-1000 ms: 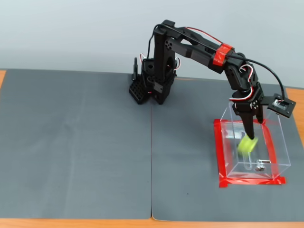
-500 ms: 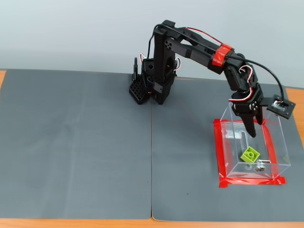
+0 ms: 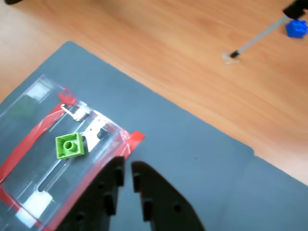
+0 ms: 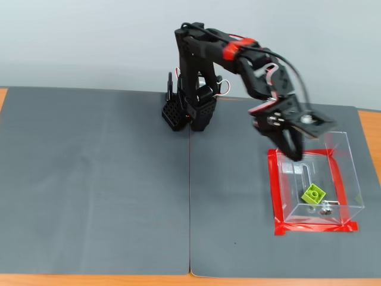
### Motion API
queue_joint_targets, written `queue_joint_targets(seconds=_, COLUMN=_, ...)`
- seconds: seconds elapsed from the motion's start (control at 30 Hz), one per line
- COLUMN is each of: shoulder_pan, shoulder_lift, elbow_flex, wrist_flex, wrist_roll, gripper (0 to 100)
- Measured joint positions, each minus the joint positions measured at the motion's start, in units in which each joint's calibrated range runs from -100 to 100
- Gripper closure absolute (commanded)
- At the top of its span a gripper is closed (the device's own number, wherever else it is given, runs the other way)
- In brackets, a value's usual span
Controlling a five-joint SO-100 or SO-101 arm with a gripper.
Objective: Pick the green lego block and place it into the transparent box
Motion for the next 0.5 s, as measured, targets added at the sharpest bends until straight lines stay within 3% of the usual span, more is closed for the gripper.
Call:
queue_joint_targets(seconds=0.27, shoulder_pan=13.1, shoulder_lift=-9.6, elbow_flex=0.1, wrist_flex=10.3, wrist_roll=0.0, gripper=98)
queue_joint_targets(seconds=0.5, shoulder_pan=20.5, shoulder_lift=-20.4, elbow_flex=9.7, wrist_flex=11.7, wrist_roll=0.0, gripper=98)
